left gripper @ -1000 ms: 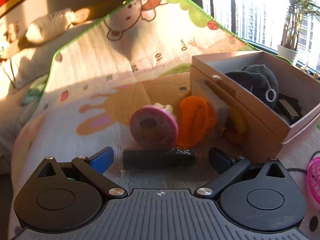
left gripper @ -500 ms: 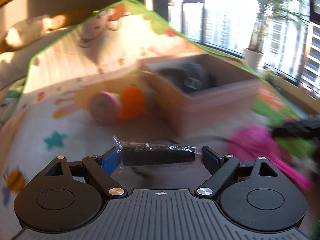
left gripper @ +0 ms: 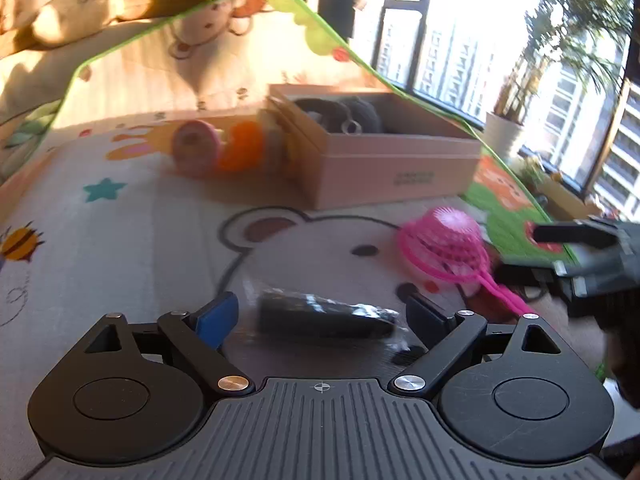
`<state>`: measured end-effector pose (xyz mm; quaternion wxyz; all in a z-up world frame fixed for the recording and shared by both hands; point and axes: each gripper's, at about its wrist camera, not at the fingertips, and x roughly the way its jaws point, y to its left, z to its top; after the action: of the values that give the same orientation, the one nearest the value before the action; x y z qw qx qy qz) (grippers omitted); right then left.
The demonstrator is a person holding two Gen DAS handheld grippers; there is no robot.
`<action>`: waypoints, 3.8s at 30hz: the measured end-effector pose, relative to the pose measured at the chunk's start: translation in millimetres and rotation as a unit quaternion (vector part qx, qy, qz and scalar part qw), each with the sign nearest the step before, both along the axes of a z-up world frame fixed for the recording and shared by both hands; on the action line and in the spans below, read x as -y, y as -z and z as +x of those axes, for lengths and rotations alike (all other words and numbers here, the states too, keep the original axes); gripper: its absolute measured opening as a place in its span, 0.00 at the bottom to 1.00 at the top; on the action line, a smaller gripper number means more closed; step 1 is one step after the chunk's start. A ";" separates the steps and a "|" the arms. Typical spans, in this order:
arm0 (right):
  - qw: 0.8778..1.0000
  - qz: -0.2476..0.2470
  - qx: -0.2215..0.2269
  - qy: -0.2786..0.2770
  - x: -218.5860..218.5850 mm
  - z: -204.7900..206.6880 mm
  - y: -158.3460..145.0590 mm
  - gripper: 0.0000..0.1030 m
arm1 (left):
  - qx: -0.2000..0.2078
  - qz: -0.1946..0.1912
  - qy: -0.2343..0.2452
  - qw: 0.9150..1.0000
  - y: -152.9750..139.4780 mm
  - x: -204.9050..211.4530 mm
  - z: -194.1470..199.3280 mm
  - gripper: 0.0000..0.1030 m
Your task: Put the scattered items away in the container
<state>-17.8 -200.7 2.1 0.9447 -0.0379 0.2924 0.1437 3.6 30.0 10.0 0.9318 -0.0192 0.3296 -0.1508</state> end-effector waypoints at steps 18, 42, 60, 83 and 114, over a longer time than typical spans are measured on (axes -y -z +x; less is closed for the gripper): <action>0.999 0.002 -0.022 -0.028 -23.3 15.2 -7.3 0.89 | -0.003 -0.056 -0.031 0.998 6.8 -22.2 -2.2 0.97; 1.000 0.004 -0.012 0.019 -1.9 6.9 -9.8 0.80 | 0.040 0.091 0.059 0.993 -1.7 23.8 -5.7 0.99; 0.999 0.013 -0.014 0.026 7.4 -19.5 -4.5 0.80 | 0.012 0.101 0.052 0.993 6.6 36.6 0.8 0.88; 0.996 0.041 0.069 0.035 45.6 22.5 -80.5 0.80 | 0.154 0.100 0.120 0.976 -79.6 82.4 56.7 0.88; 0.995 -0.068 -0.076 0.006 -6.3 220.1 -60.6 0.44 | 0.071 -0.061 0.024 0.995 -9.6 -27.7 71.8 1.00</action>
<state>202.3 -194.4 62.7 0.9156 -0.0896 0.3730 0.1201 75.4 57.7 19.6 0.9460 -0.0571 0.2535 -0.1938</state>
